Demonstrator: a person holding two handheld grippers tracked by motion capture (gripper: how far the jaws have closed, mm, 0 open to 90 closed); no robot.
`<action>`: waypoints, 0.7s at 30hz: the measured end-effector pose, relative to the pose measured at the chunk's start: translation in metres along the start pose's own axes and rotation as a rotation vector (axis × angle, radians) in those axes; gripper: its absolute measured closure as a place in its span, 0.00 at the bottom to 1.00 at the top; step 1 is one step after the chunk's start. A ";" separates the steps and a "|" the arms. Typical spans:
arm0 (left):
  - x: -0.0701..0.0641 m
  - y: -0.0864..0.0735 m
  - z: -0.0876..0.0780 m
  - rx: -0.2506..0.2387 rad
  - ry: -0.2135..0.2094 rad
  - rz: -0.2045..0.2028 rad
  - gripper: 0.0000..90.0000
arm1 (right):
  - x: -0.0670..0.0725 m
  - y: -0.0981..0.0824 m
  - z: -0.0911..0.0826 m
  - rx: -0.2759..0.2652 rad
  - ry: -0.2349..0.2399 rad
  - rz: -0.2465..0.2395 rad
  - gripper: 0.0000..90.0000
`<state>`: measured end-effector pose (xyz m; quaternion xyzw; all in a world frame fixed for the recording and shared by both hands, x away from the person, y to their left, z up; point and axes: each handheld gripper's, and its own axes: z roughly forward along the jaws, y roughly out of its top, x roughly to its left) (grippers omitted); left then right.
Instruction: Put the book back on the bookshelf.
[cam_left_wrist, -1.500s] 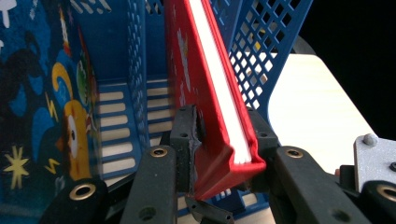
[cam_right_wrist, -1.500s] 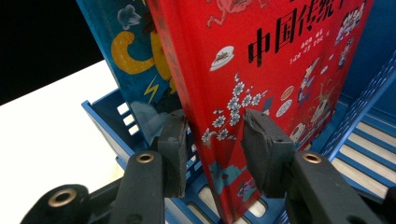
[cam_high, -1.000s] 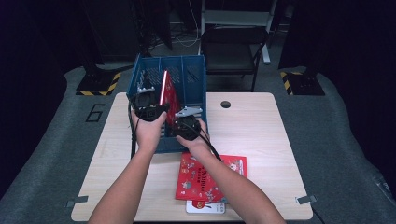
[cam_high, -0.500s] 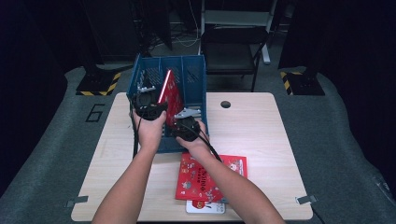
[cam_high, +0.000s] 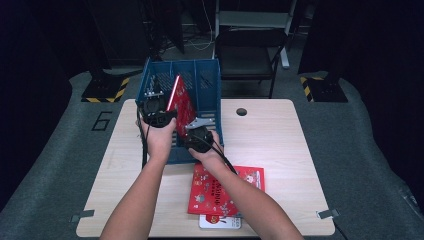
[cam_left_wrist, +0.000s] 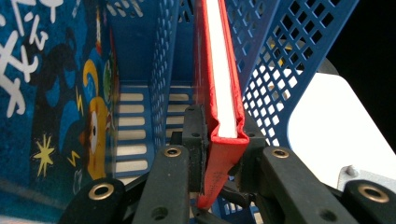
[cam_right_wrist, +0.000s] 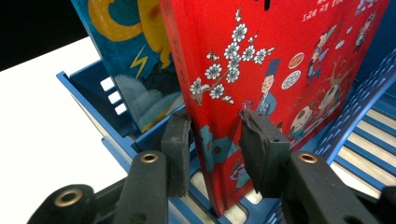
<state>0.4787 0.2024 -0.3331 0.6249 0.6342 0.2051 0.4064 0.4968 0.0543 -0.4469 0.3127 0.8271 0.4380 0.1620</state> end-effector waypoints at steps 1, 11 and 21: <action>0.001 0.000 0.000 0.008 -0.002 -0.012 0.87 | 0.000 0.000 0.000 0.003 0.003 0.000 0.71; 0.000 0.007 0.002 0.029 0.012 -0.021 0.87 | -0.004 0.004 0.002 0.010 0.008 0.001 0.74; -0.004 0.011 0.002 0.026 0.021 -0.015 0.84 | -0.007 0.010 0.005 0.016 0.035 0.015 0.78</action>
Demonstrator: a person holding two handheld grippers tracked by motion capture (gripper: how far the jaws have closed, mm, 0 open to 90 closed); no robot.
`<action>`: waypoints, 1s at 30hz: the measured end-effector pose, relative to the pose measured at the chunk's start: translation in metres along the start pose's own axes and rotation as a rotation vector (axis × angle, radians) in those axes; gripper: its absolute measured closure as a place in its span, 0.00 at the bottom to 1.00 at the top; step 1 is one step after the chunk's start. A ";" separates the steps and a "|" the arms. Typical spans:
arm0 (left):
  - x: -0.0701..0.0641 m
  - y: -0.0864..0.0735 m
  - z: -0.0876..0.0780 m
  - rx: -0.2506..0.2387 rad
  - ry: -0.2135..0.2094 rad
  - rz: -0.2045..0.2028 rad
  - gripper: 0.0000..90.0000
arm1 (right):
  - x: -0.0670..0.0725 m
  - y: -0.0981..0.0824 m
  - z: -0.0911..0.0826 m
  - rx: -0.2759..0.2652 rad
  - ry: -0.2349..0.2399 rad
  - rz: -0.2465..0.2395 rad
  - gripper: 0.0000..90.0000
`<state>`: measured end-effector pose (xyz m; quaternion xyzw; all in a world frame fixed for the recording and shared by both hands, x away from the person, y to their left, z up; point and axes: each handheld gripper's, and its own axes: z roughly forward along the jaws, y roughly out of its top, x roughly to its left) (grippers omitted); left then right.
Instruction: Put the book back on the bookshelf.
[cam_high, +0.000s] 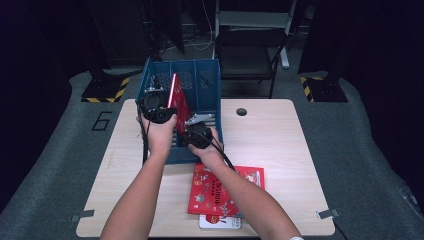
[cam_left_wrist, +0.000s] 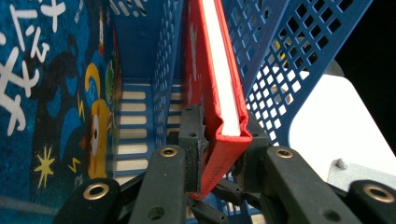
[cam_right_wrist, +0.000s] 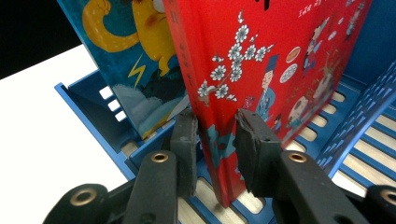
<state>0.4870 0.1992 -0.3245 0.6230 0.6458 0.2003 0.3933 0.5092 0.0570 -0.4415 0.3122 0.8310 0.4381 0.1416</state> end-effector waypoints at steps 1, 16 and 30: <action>-0.001 0.001 0.000 0.002 0.001 0.001 0.84 | 0.000 0.001 0.000 0.003 0.006 0.000 0.78; -0.005 0.007 -0.002 -0.012 -0.009 0.023 0.84 | -0.010 0.008 0.001 0.011 -0.002 -0.015 0.82; -0.006 0.011 -0.003 -0.024 0.014 0.032 0.85 | -0.008 0.015 0.007 0.009 0.004 -0.017 0.83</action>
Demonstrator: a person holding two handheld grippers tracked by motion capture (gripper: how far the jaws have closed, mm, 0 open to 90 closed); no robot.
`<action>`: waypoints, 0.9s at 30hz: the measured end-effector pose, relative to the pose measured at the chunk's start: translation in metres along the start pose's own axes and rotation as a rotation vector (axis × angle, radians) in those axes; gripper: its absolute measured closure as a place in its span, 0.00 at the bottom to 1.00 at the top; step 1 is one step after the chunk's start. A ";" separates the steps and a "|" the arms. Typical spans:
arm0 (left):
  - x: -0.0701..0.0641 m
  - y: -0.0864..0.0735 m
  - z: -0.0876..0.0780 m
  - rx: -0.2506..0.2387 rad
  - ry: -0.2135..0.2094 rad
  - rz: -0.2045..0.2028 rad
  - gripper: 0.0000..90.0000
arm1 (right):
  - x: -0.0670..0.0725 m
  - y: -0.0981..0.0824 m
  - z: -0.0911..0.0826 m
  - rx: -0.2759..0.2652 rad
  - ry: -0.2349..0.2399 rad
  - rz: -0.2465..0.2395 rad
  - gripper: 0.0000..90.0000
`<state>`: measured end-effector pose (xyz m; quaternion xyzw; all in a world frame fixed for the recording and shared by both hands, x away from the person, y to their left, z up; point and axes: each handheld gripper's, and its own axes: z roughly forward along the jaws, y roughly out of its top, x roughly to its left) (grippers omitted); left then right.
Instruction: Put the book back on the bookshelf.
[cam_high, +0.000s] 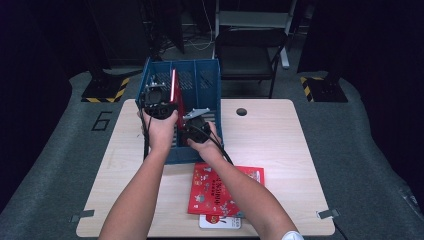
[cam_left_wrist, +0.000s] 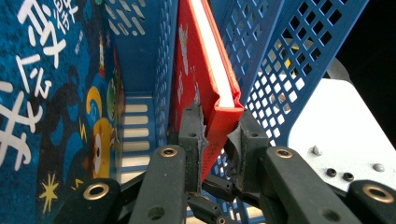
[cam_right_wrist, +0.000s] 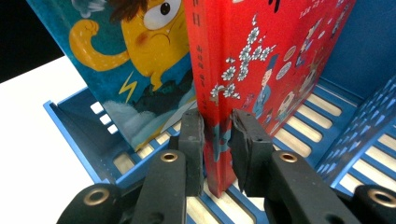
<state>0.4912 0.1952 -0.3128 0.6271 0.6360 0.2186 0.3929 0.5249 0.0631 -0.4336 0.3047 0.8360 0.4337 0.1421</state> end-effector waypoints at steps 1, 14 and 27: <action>0.000 0.001 0.000 -0.009 0.001 0.004 0.85 | -0.001 0.001 0.000 0.001 0.001 -0.010 0.83; 0.001 0.007 0.005 -0.008 0.009 0.010 0.85 | -0.006 0.012 0.007 0.011 -0.002 -0.016 0.83; 0.004 0.006 0.012 0.004 0.004 -0.001 0.85 | -0.011 0.011 0.015 0.038 0.000 -0.001 0.83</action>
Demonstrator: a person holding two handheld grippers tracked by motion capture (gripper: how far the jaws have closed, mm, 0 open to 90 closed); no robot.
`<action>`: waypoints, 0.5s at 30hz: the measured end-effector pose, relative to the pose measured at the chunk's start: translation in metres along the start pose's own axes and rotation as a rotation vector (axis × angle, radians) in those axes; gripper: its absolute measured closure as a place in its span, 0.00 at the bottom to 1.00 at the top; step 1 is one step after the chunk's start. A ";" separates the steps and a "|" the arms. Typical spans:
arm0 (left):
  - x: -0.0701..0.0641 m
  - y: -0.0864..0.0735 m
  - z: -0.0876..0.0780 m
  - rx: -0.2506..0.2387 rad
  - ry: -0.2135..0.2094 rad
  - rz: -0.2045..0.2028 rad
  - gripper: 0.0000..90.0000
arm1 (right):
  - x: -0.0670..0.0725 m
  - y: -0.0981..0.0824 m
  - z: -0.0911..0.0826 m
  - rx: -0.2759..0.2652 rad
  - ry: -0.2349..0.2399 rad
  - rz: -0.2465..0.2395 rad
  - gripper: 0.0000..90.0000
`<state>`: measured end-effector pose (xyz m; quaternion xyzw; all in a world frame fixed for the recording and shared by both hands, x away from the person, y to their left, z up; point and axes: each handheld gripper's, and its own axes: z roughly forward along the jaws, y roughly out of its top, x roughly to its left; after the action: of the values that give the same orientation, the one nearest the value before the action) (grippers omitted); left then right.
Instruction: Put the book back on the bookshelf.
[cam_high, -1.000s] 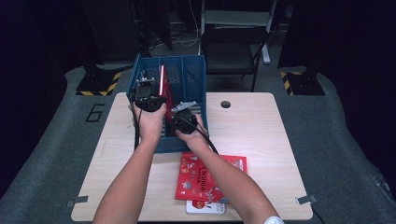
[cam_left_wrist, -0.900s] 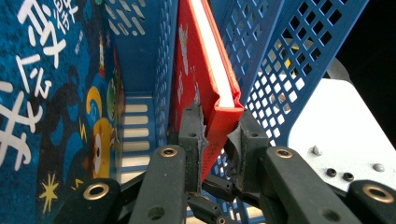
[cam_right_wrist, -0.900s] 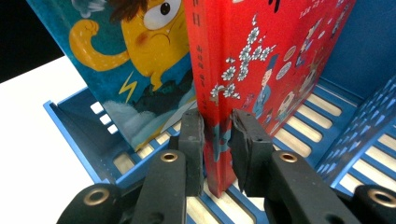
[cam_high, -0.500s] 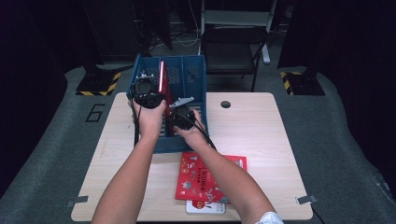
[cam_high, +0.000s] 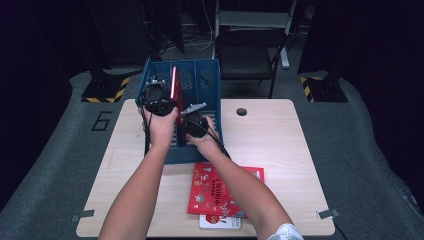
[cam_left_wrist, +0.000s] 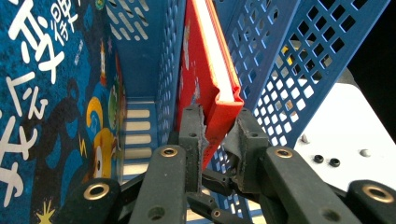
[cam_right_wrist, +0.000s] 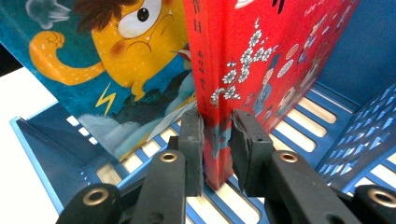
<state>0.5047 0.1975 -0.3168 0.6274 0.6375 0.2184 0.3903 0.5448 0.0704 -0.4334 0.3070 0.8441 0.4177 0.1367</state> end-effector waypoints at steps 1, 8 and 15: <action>0.000 0.000 0.000 -0.003 -0.001 0.004 0.85 | 0.000 0.000 0.000 0.000 -0.002 -0.001 0.83; 0.001 -0.002 0.000 0.002 -0.013 -0.009 0.84 | 0.001 -0.001 0.002 -0.006 -0.011 0.007 0.82; 0.005 -0.003 -0.001 0.003 -0.015 -0.014 0.80 | 0.000 -0.002 0.001 -0.011 0.002 0.009 0.81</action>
<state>0.5026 0.2026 -0.3198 0.6249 0.6393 0.2102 0.3957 0.5446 0.0704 -0.4355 0.3095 0.8407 0.4231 0.1356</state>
